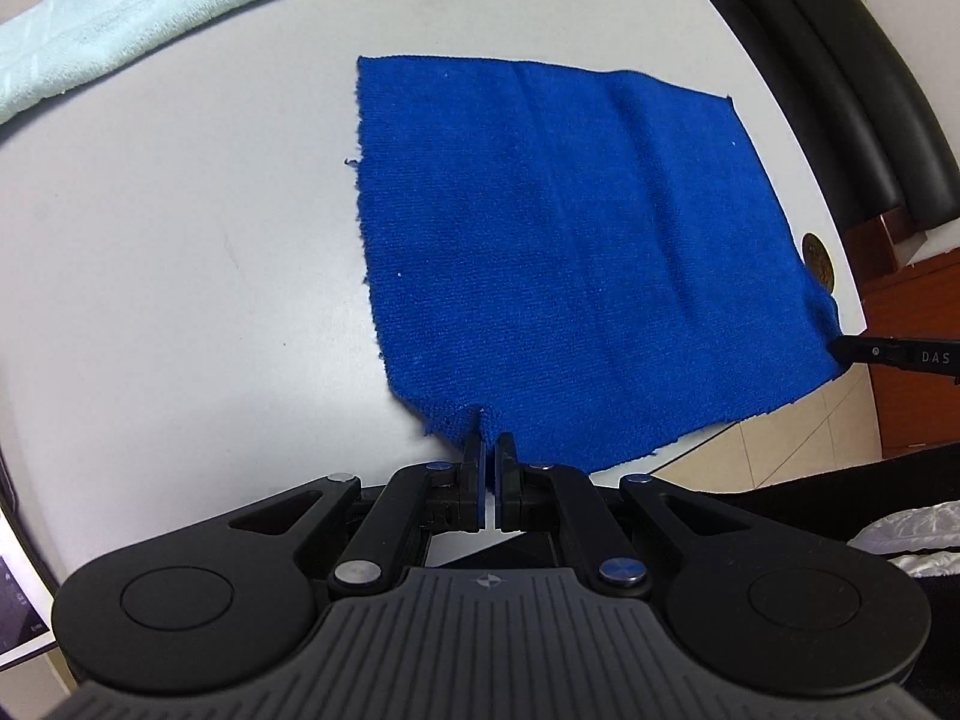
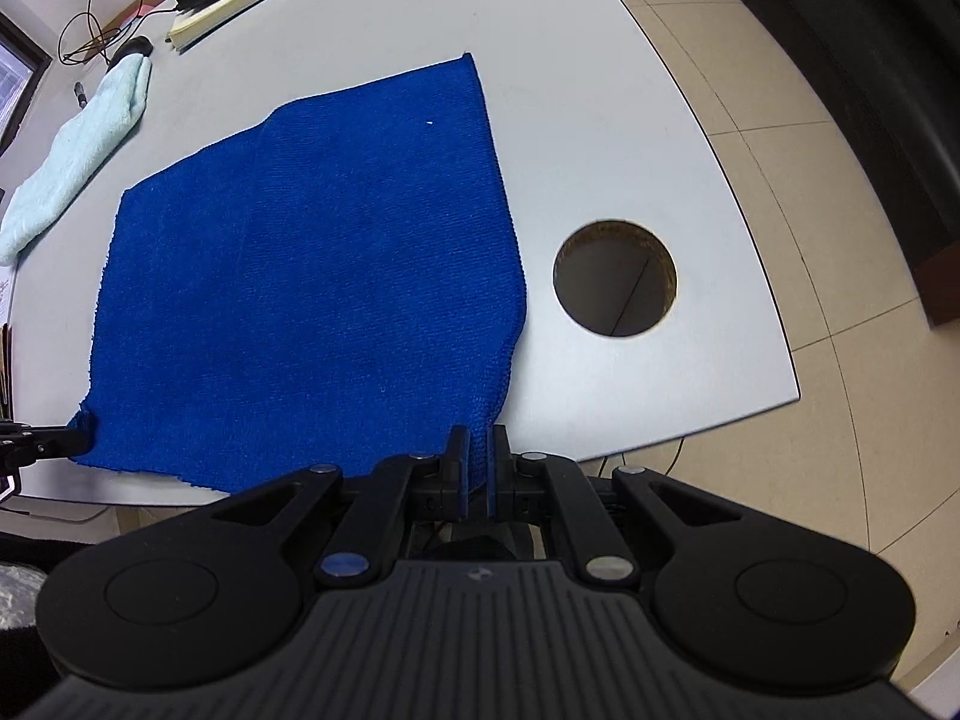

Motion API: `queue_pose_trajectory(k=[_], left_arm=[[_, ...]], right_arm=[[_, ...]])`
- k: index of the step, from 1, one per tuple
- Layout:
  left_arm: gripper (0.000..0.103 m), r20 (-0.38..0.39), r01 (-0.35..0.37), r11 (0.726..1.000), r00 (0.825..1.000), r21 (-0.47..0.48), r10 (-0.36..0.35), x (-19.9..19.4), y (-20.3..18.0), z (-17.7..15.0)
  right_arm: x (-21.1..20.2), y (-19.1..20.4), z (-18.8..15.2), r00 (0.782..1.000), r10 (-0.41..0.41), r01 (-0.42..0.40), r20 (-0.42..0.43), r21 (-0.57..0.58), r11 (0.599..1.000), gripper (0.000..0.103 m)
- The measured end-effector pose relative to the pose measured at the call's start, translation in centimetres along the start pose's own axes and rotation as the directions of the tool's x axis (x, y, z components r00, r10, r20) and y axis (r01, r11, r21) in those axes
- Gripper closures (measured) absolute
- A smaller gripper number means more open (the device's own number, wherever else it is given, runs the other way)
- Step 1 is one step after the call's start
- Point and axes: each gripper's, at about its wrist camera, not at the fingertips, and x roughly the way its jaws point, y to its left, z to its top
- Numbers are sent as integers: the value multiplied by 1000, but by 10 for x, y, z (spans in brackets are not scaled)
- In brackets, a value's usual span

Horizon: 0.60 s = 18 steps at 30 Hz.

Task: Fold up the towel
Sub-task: 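Lower the spread towel onto the table with both grippers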

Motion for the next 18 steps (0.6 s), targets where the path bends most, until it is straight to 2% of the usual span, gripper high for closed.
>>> queue_pose_trajectory(k=[4,9,18], left_arm=[[100,49,4,1000,999,7,-4,-15,0,-1],[100,136,4,1000,991,-2,-4,-37,1,5],[100,256,36,986,967,-163,7,-56,7,22]], right_arm=[[-9,0,-5,1000,11,-11,15,6,1000,97],[-22,-1,1,997,34,-37,75,35,999,97],[-39,-1,32,977,82,-104,196,103,989,97]])
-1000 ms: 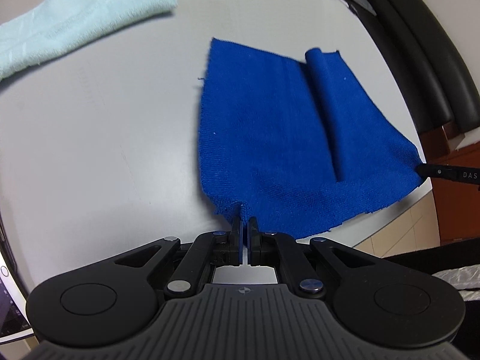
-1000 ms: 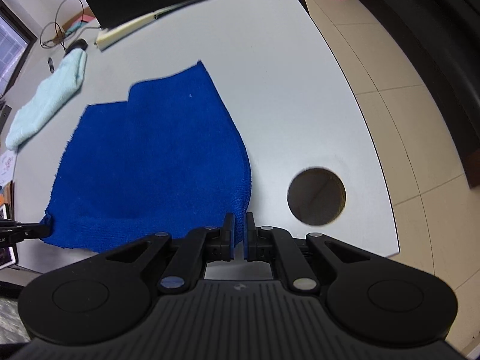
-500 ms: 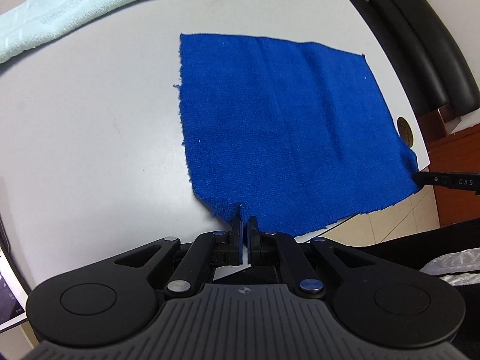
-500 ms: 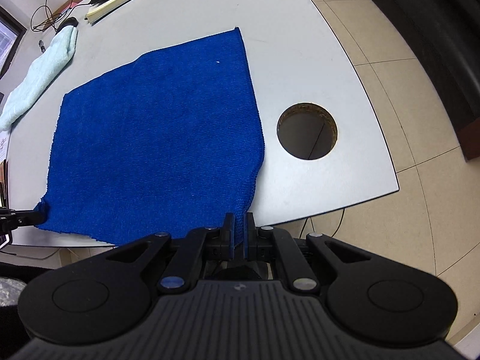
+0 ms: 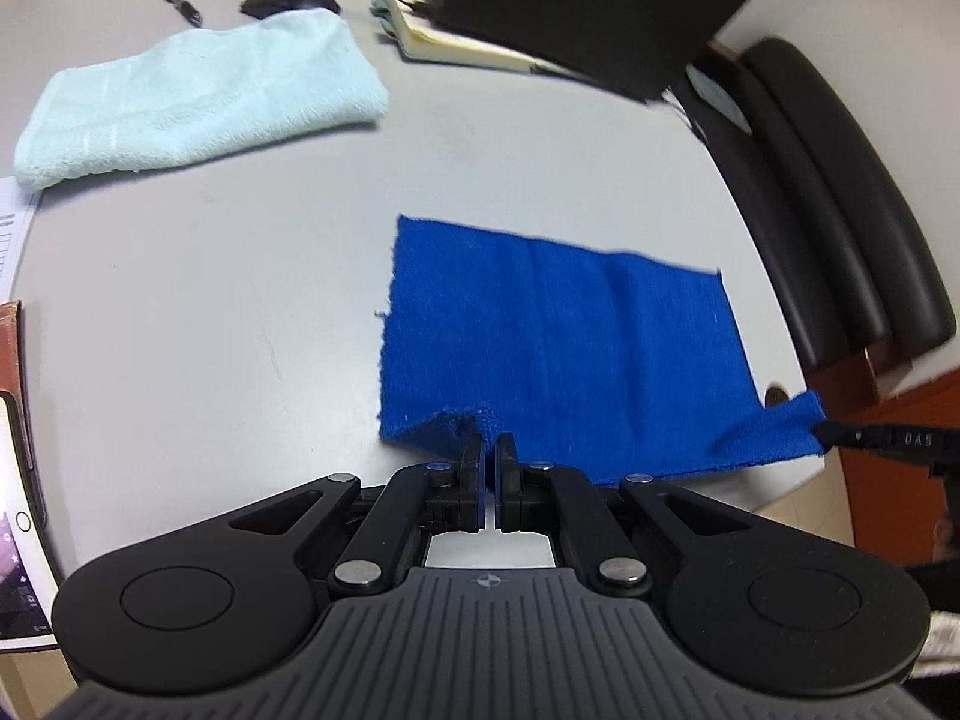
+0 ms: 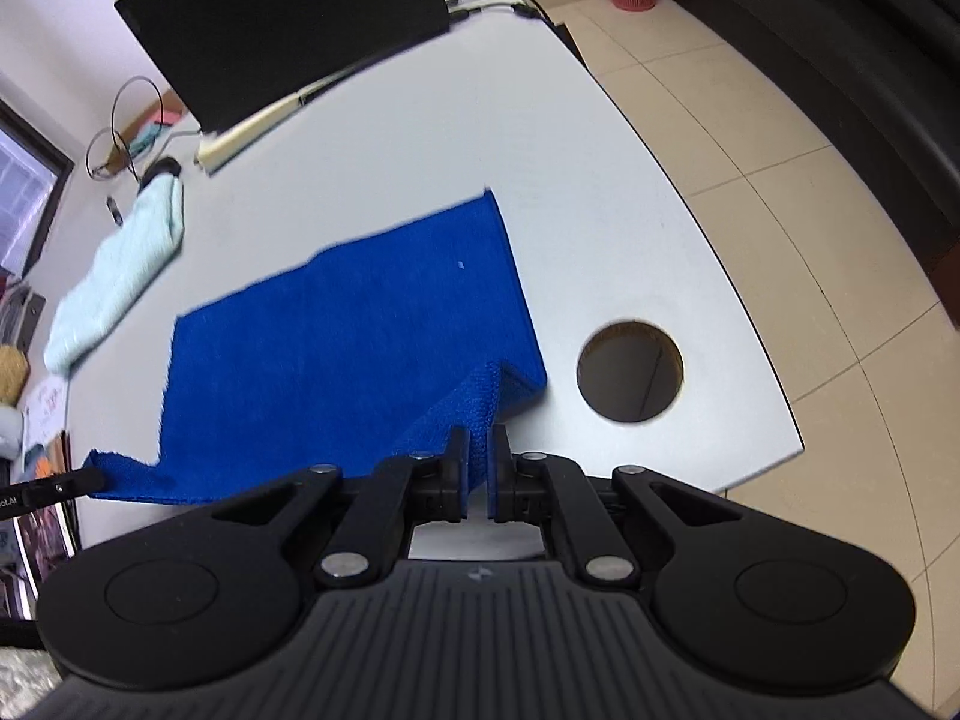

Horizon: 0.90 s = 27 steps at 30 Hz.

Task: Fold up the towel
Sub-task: 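Lower the spread towel onto the table with both grippers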

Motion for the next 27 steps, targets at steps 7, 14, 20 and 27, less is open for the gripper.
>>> queue_pose_trajectory(k=[7,14,20,27], left_arm=[[100,67,-24,992,997,-127,33,-2,2,19],[100,117,-55,979,990,-198,79,8,-1,35],[100,111,-85,973,988,-214,111,25,-4,56],[100,78,-113,973,988,-200,131,48,-5,75]], right_arm=[[10,8,25,999,18,-18,26,2,1000,97],[26,11,47,999,20,-21,34,13,1000,97],[42,8,62,1000,18,-19,21,41,999,97],[59,3,76,1000,6,-6,0,71,997,97]])
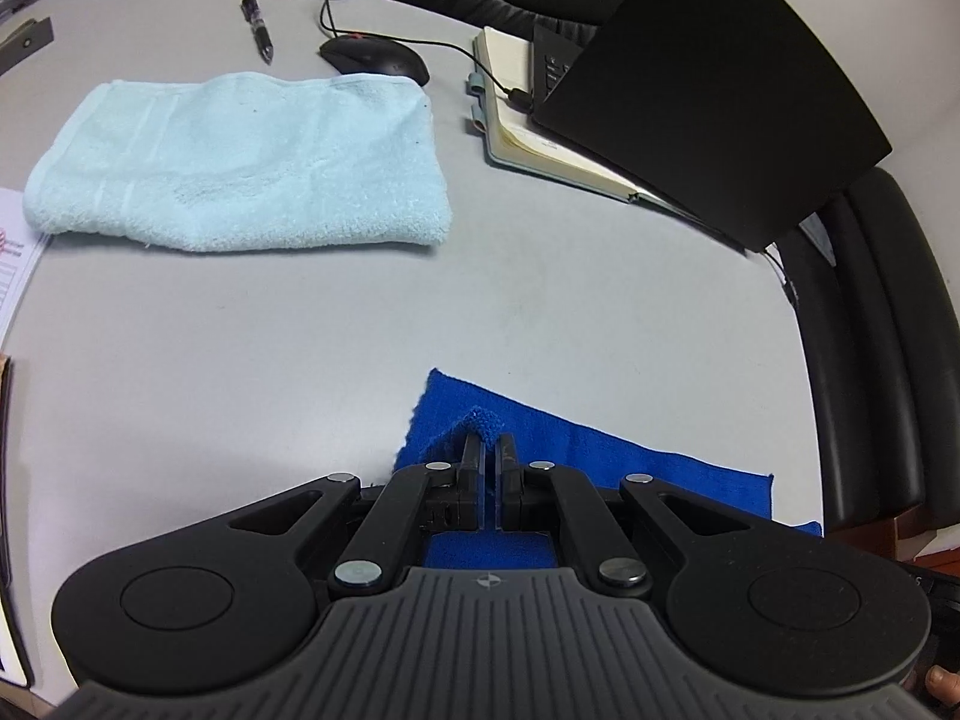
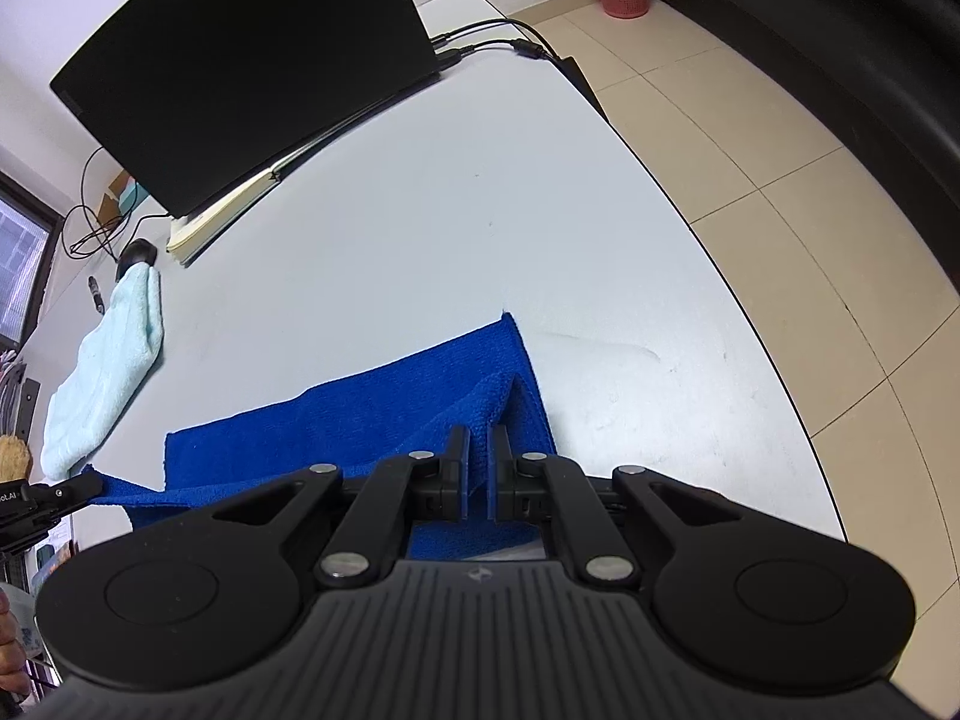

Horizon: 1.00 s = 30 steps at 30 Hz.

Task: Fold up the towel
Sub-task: 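Lower the spread towel onto the table with both grippers, then open both grippers to release the towel edge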

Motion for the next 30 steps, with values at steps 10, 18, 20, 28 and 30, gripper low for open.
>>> queue_pose_trajectory(k=[10,18,20,28,30], left_arm=[[99,-40,-39,999,998,22,40,32,0,15],[93,-61,-60,998,996,8,60,44,4,21],[92,-55,-63,998,997,4,63,44,5,23],[77,14,-84,996,996,-16,84,32,10,33],[76,18,-86,996,996,-18,86,30,12,35]], right_arm=[[19,1,13,999,-18,18,-35,17,1000,94],[25,7,26,999,-31,32,-30,15,999,81],[23,8,28,999,-41,41,-12,9,999,73],[19,9,34,998,-58,58,17,-4,998,72],[18,9,33,998,-61,61,18,-5,998,72]])
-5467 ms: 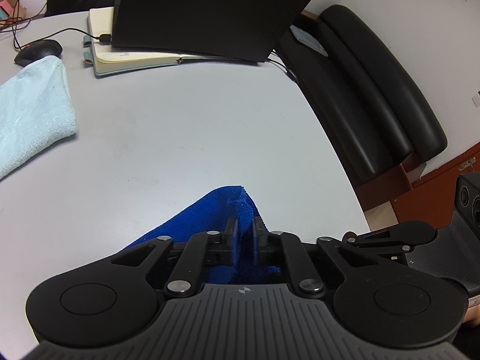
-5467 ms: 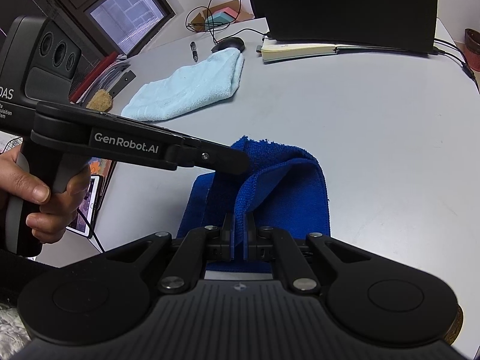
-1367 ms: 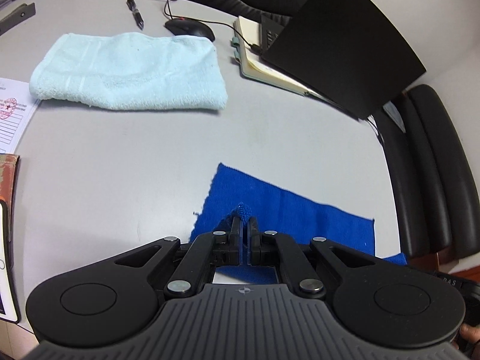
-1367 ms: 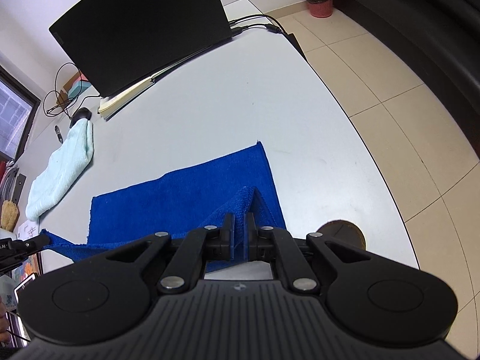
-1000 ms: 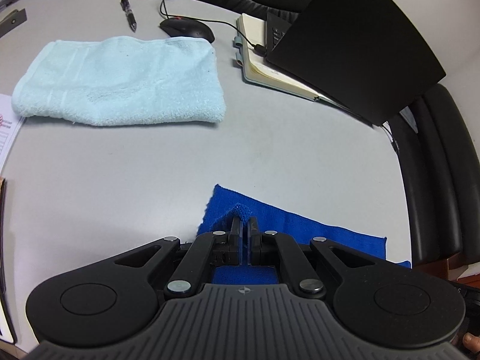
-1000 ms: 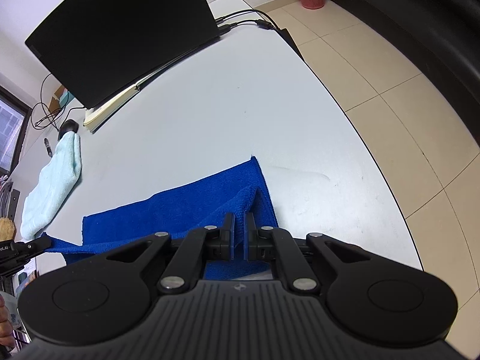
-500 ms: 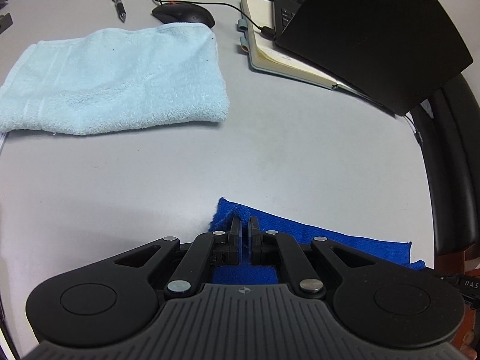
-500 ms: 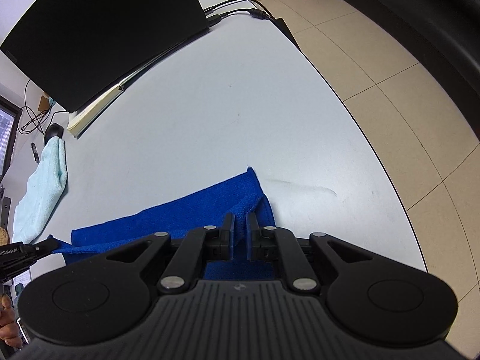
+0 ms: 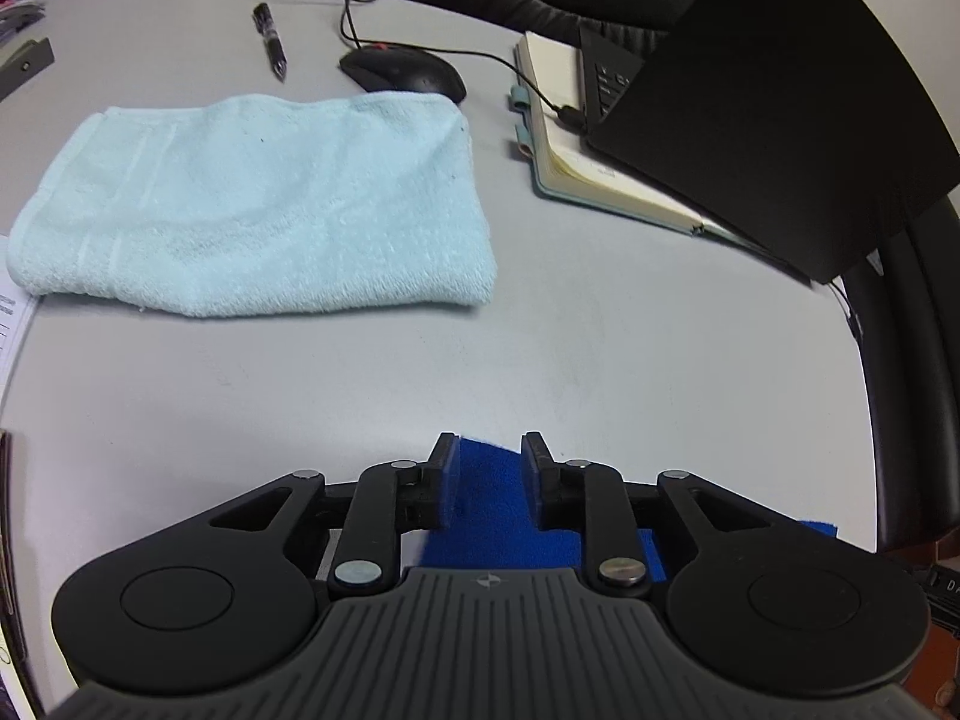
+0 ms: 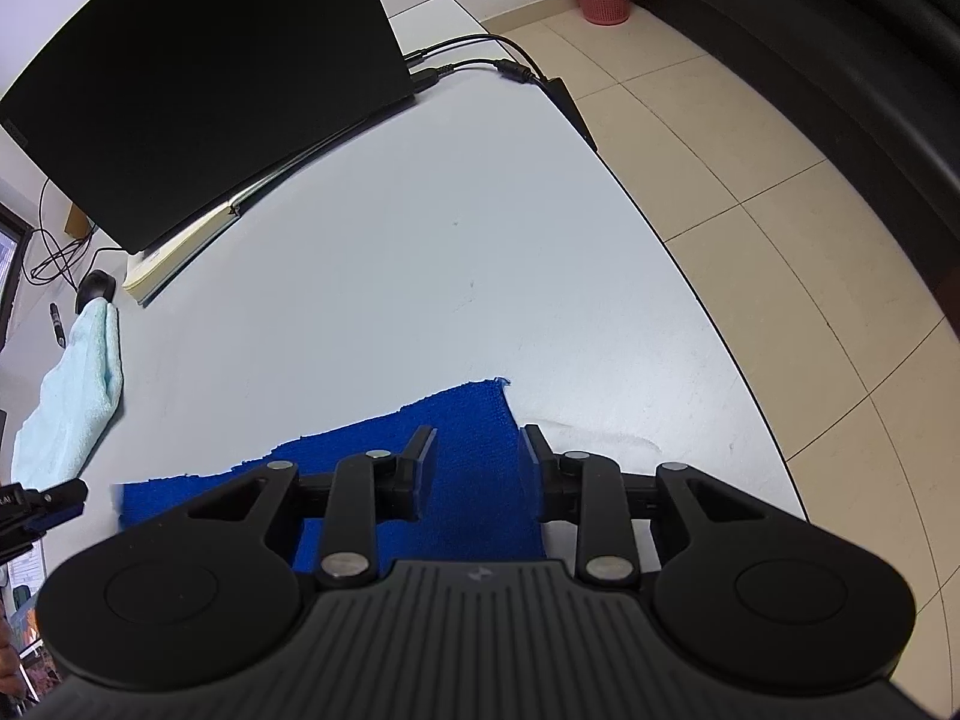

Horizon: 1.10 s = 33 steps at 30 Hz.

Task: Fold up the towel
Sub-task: 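Open both grippers to release the towel edge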

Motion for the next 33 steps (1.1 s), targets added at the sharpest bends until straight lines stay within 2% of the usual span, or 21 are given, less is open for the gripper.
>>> queue_pose_trajectory(k=[6,27,33], left_arm=[[74,-9,-18,999,1000,27,19,-3,3,-3],[71,-115,-24,999,993,47,30,-6,12,-50],[71,-125,-13,996,992,86,24,-10,7,-60]], right_arm=[[-3,-1,-4,1000,-11,11,-2,-10,1000,73],[-2,-13,-52,996,-26,26,-83,8,1000,72],[3,-14,-63,994,-33,34,-100,13,999,72]])
